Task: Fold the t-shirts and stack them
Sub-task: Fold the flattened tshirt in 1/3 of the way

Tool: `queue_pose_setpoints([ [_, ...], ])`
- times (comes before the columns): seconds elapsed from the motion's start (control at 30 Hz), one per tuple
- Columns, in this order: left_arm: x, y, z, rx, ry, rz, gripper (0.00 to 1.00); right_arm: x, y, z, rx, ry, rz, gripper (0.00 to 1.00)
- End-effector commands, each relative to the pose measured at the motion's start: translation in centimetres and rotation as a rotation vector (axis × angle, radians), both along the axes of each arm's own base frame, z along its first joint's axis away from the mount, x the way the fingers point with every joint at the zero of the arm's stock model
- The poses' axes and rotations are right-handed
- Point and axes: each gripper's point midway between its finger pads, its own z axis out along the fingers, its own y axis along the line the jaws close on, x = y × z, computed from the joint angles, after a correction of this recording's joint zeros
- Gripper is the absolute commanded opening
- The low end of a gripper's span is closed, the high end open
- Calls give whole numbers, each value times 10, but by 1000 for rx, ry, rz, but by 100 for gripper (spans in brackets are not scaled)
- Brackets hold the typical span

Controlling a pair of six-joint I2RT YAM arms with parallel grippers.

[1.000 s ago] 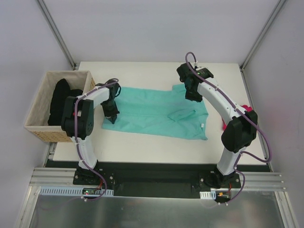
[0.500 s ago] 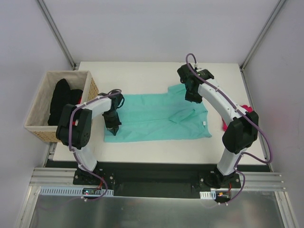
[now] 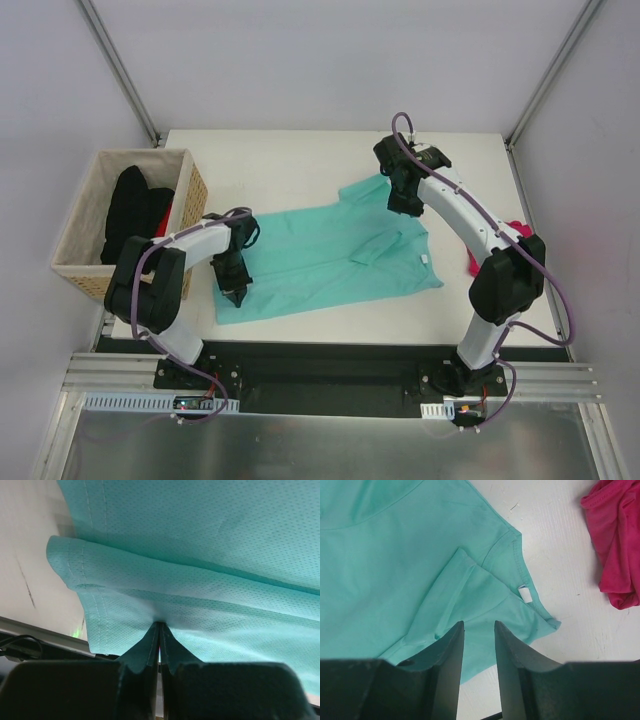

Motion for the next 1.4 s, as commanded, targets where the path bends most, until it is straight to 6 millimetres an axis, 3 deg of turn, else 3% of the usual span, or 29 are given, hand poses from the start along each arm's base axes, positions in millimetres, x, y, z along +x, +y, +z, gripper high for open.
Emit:
queue_pose_setpoints([
  [0.0, -16, 1, 4, 8, 24, 26, 0, 1, 1, 10, 25, -27, 12, 34],
  [0.03, -15, 1, 7, 6, 19, 23, 0, 2, 2, 11, 30, -30, 12, 34],
  [0.13, 2, -2, 20, 0, -42, 16, 24, 5, 5, 11, 33, -29, 23, 34],
  [0.2, 14, -2, 31, 8, -80, 13, 28, 7, 7, 11, 34, -26, 33, 34],
  [0.4, 45, -5, 56, 20, -154, -7, 28, 16, 5, 10, 2, -30, 47, 35],
  [0.63, 80, -8, 79, 38, -238, -33, 28, 41, 5, -9, 0, 13, 112, 34],
  [0.73, 92, -9, 85, 47, -254, -45, 28, 62, 16, -26, 32, 53, 183, 34],
  [0.77, 98, -9, 89, 51, -267, -46, 28, 71, 15, -46, 23, 103, 218, 34],
  [0.8, 101, -9, 89, 54, -268, -47, 28, 81, 24, -42, 69, 94, 241, 35],
  [0.9, 115, -10, 94, 54, -287, -46, 28, 106, 26, -56, 107, 126, 261, 36],
  [1.13, 137, -6, 104, 65, -294, -50, 28, 141, 5, -65, 90, 97, 250, 40],
  [1.37, 154, -4, 108, 68, -299, -60, 28, 152, -25, -73, 128, 93, 189, 42],
])
